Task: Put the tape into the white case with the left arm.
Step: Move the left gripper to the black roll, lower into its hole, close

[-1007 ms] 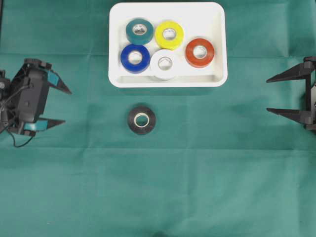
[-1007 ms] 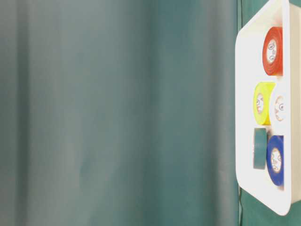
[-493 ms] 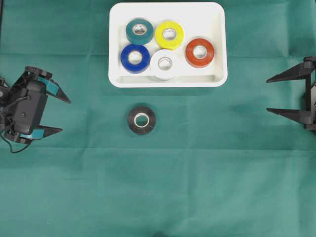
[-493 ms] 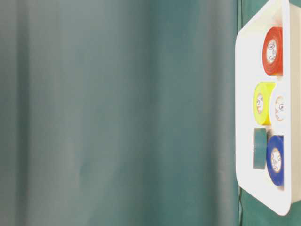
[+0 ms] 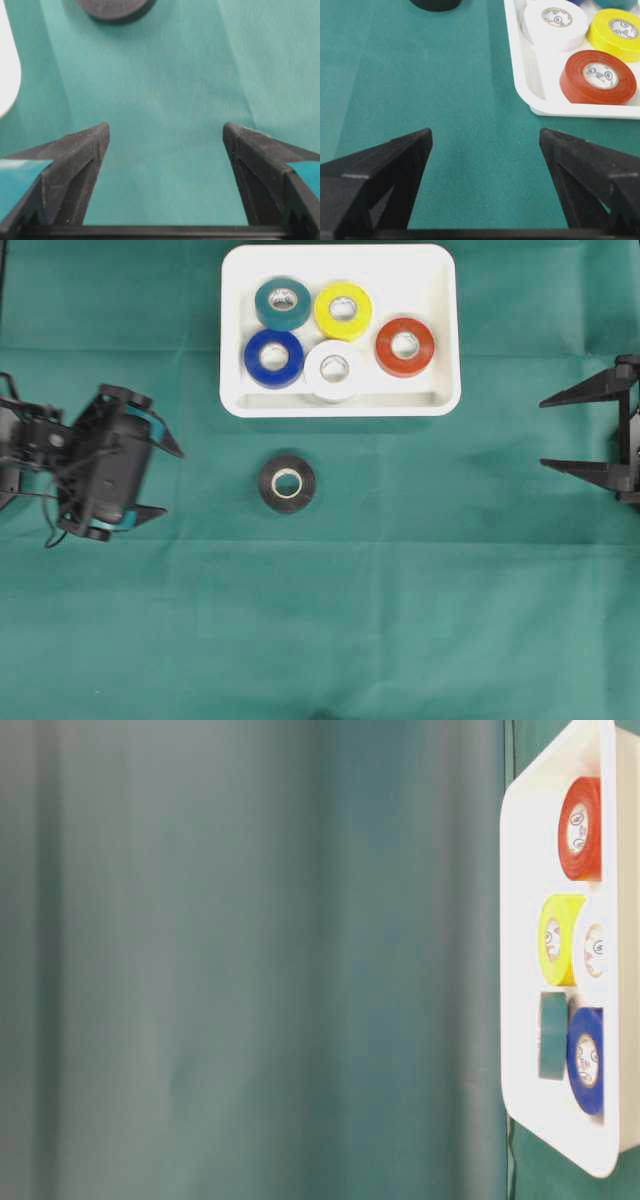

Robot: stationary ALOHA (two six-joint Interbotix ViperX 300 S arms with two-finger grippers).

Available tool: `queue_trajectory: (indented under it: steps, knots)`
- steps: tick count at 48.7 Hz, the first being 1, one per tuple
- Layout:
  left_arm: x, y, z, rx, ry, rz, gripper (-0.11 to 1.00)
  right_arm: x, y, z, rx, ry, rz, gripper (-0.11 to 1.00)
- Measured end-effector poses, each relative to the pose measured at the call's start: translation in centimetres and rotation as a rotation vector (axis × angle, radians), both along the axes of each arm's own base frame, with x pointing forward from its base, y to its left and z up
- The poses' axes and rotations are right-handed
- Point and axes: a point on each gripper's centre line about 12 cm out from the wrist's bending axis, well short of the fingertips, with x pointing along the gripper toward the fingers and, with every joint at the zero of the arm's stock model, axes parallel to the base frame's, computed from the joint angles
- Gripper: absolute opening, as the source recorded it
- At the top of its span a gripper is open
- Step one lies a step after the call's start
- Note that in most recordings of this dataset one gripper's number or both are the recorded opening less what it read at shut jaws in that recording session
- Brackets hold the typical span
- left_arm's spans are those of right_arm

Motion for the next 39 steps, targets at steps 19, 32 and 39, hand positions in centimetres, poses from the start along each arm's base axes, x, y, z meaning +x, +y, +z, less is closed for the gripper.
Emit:
queue_trajectory:
  steps: [19, 32, 39]
  knots:
    - [6.2, -1.2, -0.3, 0.004, 0.023, -0.017, 0.93, 0.0, 0.0, 0.0, -0.001, 0.000, 0.001, 0.62]
    - [9.7, -2.0, -0.6, 0.003, 0.020, -0.024, 0.93, 0.0, 0.0, 0.0, 0.000, 0.000, 0.000, 0.62]
    - [10.9, -2.3, -1.0, 0.004, 0.029, -0.029, 0.93, 0.0, 0.0, 0.0, 0.000, -0.002, 0.000, 0.62]
